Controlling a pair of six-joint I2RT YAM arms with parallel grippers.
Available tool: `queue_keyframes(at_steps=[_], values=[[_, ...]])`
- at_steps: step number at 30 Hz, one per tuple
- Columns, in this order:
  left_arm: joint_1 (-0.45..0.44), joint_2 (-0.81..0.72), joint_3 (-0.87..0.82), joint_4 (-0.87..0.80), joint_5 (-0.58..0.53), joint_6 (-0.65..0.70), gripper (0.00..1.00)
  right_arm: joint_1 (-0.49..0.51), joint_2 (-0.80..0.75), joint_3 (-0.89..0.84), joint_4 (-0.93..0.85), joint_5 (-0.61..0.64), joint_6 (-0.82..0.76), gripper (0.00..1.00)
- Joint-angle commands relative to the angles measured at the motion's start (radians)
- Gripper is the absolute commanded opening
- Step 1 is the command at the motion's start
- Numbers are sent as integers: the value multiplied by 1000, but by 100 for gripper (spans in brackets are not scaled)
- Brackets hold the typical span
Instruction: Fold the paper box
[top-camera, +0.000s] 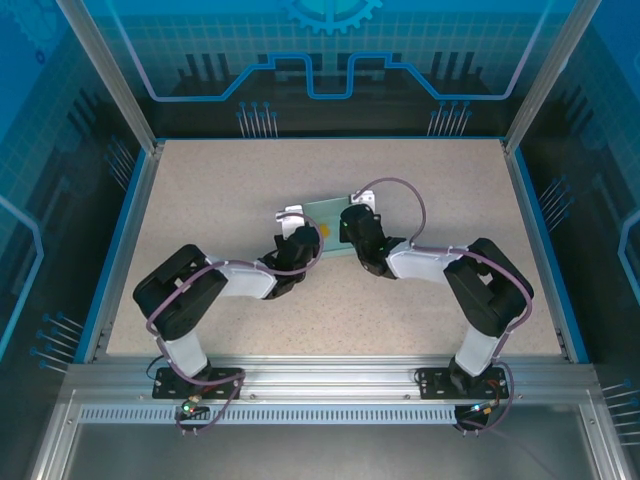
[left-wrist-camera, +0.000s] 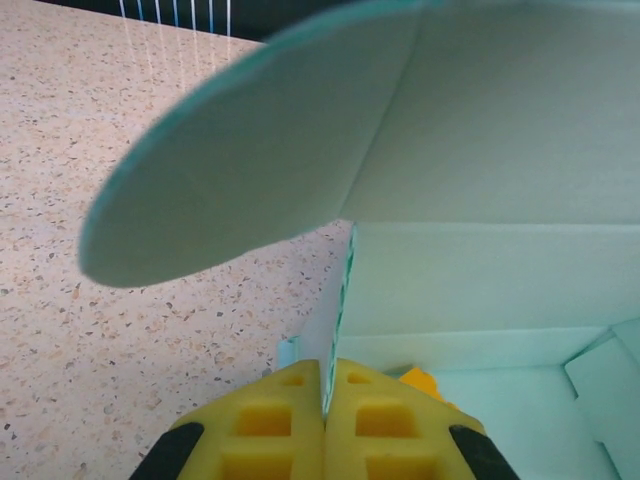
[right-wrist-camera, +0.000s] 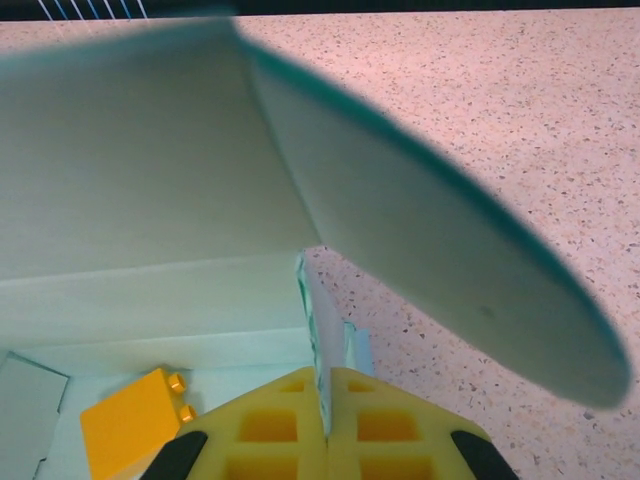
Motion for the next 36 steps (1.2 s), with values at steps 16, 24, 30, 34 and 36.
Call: queue_keyframes(at_steps=[16, 24, 30, 34, 36], values=[[-129, 95, -171, 385, -63, 122, 0, 14, -22, -206, 261, -85, -53, 2], [-141, 131, -234, 499, -62, 153, 0, 26, -5, -288, 341, -80, -82, 2], [-144, 124, -237, 492, -64, 169, 3, 34, -2, -312, 354, -60, -102, 2], [-144, 106, -240, 486, -61, 180, 12, 38, -1, -317, 351, -45, -103, 1], [-144, 97, -243, 485, -63, 187, 17, 40, 1, -315, 348, -42, -105, 1]])
